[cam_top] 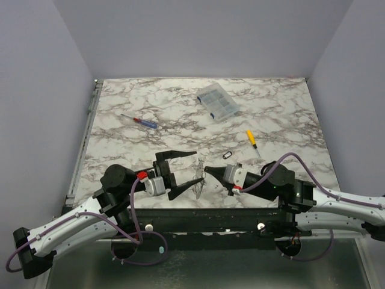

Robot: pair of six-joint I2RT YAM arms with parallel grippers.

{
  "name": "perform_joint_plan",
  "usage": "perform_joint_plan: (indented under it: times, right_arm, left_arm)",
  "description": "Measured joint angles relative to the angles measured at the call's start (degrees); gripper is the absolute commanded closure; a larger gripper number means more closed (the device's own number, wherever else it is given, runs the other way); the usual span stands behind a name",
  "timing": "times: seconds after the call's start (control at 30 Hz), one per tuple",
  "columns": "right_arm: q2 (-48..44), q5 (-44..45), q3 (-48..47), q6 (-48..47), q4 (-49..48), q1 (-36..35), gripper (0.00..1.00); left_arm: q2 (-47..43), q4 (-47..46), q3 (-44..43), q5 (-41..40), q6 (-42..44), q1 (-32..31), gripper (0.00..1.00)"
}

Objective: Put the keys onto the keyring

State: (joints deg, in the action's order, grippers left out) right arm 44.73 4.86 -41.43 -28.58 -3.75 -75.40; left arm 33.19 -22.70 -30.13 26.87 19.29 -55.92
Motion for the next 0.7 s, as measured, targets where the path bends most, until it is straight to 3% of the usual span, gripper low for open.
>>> perform_joint_plan:
  times: [0.2, 0.33, 0.47, 0.7]
  right_arm:
    - [0.22, 4.68, 1.31, -2.67, -0.90, 0.00, 0.99]
    - [0.55, 8.22, 1.31, -2.99, -0.42, 0.00, 0.99]
    - [0.55, 14.58, 1.31, -2.45, 0.96, 0.00, 0.99]
    - [-0.68, 27.47, 1.92, -1.49, 0.09, 0.00, 0.99]
  left_arm:
    - [-0.28, 1.97, 0.00, -2.43, 0.63, 0.72, 0.21]
    - [0.09, 1.99, 0.07, -9.40, 0.55, 0.85, 0.21]
    - [1.97, 1.14, 0.42, -16.33, -0.31, 1.09, 0.21]
    - [8.44, 0.92, 0.59, -21.66, -3.23, 3.04, 0.21]
